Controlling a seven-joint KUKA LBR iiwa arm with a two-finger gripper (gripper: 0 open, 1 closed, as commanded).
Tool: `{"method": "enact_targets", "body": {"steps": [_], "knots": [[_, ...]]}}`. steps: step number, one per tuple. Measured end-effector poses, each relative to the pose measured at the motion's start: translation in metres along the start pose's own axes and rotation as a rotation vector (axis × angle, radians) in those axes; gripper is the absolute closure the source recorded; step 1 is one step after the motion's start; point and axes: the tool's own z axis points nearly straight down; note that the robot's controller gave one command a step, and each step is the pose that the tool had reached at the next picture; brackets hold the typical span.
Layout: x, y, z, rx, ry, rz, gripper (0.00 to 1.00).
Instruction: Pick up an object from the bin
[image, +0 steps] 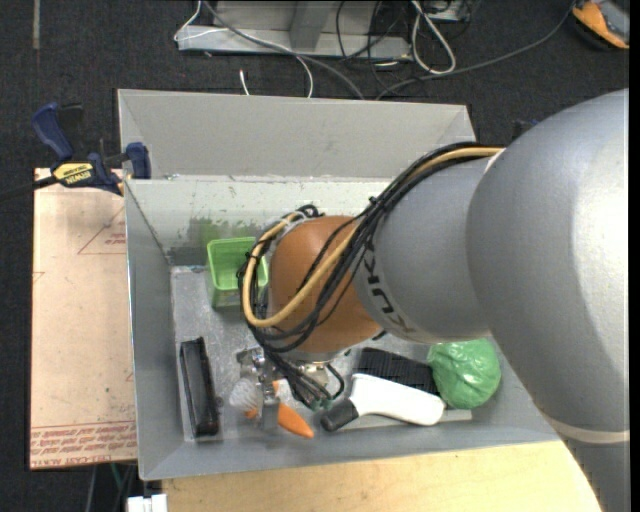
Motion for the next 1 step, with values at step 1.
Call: {"method": "enact_targets", "body": {"steps": [1], "knots": [[-0.0019,0.0007,-0.0419,-0.001,-0.007,0.000,1.00]]}}
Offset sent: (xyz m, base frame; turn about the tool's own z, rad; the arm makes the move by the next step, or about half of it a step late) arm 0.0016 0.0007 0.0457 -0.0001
